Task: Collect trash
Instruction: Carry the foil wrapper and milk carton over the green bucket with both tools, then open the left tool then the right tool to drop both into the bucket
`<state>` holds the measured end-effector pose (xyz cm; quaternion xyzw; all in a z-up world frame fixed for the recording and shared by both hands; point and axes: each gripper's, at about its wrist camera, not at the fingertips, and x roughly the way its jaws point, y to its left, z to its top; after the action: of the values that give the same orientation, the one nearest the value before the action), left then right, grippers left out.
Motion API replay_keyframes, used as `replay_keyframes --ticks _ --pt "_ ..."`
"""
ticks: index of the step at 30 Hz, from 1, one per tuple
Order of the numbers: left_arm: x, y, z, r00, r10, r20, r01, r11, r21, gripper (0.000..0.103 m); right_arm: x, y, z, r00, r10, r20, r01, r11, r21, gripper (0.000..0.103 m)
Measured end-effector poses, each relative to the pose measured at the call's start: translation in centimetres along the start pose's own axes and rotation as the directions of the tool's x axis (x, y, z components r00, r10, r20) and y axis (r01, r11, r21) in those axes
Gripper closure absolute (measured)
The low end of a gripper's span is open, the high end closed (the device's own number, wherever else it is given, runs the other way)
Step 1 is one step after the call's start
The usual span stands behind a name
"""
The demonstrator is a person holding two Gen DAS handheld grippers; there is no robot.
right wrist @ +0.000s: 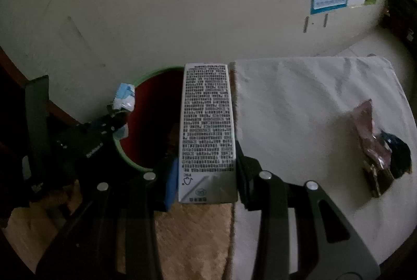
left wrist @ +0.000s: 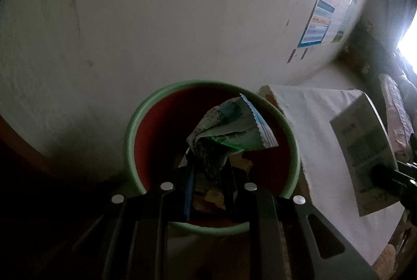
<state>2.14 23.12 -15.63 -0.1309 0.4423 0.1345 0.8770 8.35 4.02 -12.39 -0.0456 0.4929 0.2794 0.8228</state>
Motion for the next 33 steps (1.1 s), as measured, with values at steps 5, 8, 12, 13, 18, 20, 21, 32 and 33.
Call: replay_keyframes --ticks 5,8,12,13,18,20,21,32,33 --pt "0.7 0.6 -0.1 1.0 -0.001 -0.018 0.001 1.0 -0.014 0.087 1.7 1.2 0.7 1.0 0.012 -0.025 -0.013 1.0 -0.02 0.066" --pt "1.2 1.1 -0.2 1.0 0.001 -0.029 -0.002 1.0 -0.024 0.087 2.7 1.6 1.3 0.999 0.016 -0.041 -0.017 0.999 -0.033 0.066" --pt "2.0 1.2 0.1 0.999 0.007 -0.04 -0.008 1.0 -0.027 0.086 3.8 1.7 2.3 0.998 0.028 -0.063 -0.03 0.999 -0.036 0.066" --pt "2.3 1.1 0.4 0.999 0.009 -0.042 -0.01 1.0 -0.028 0.086 4.1 1.8 2.5 0.997 0.029 -0.068 -0.032 0.999 -0.039 0.066" --pt "3.4 0.8 0.9 0.998 0.016 -0.057 -0.018 1.0 -0.025 0.081 5.5 2.6 2.8 0.995 0.026 -0.095 -0.032 0.997 -0.063 0.066" --pt "3.6 0.6 1.1 0.998 0.018 -0.057 -0.019 1.0 -0.024 0.076 6.2 2.6 3.2 0.994 0.027 -0.104 -0.035 0.997 -0.07 0.066" --pt "3.6 0.5 1.2 0.998 0.021 -0.056 -0.022 0.999 -0.024 0.074 6.5 2.6 3.2 0.994 0.027 -0.108 -0.035 0.997 -0.073 0.066" --pt "-0.1 0.9 1.8 0.988 0.13 0.085 -0.131 0.991 0.005 0.055 9.2 2.1 3.6 0.985 0.035 -0.166 -0.043 0.998 -0.04 0.066" --pt "-0.4 0.9 2.0 0.986 0.135 0.096 -0.137 0.991 0.007 0.055 9.4 2.2 3.7 0.985 0.036 -0.17 -0.043 0.998 -0.038 0.066"
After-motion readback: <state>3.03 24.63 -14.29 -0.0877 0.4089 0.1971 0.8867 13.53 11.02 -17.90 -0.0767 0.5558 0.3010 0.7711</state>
